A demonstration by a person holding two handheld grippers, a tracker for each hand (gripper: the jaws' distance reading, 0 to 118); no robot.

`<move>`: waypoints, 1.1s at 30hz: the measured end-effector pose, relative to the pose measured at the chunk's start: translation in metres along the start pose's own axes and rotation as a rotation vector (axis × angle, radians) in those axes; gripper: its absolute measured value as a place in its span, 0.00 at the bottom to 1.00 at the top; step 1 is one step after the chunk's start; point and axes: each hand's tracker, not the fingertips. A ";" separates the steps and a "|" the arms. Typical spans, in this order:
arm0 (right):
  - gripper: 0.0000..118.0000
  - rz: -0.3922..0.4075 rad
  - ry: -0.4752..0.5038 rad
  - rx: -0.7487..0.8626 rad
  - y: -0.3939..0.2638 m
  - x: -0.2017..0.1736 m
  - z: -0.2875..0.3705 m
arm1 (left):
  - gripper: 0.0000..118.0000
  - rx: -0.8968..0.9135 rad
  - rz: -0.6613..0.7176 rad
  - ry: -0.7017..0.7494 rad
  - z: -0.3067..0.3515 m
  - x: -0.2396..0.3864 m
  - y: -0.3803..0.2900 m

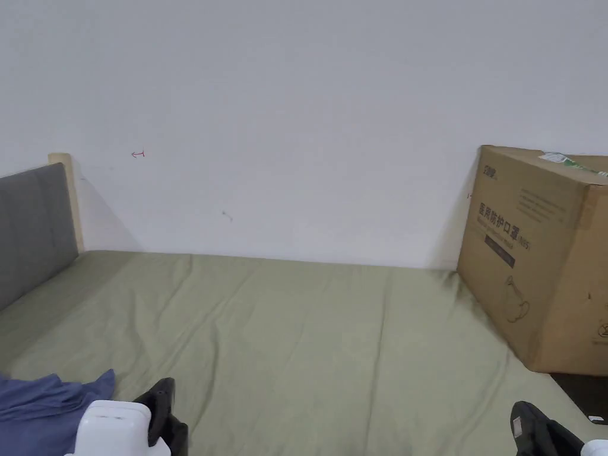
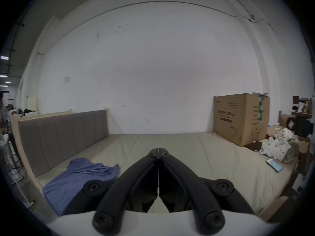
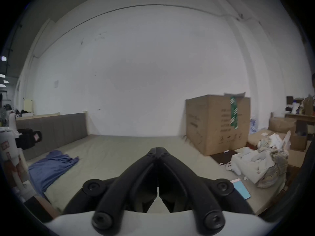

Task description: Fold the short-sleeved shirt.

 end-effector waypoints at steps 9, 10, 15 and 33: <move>0.00 0.083 0.118 -0.059 -0.003 -0.053 -0.028 | 0.00 -0.011 -0.035 0.143 0.041 -0.045 -0.004; 0.00 0.110 0.152 -0.062 0.001 -0.074 -0.029 | 0.00 -0.025 -0.047 0.178 0.050 -0.058 -0.003; 0.00 0.073 0.428 -0.075 0.016 -0.176 -0.026 | 0.00 -0.041 -0.048 0.454 0.112 -0.129 0.001; 0.00 0.129 0.530 -0.219 -0.033 -0.205 -0.104 | 0.00 -0.337 0.066 0.377 -0.017 -0.208 -0.085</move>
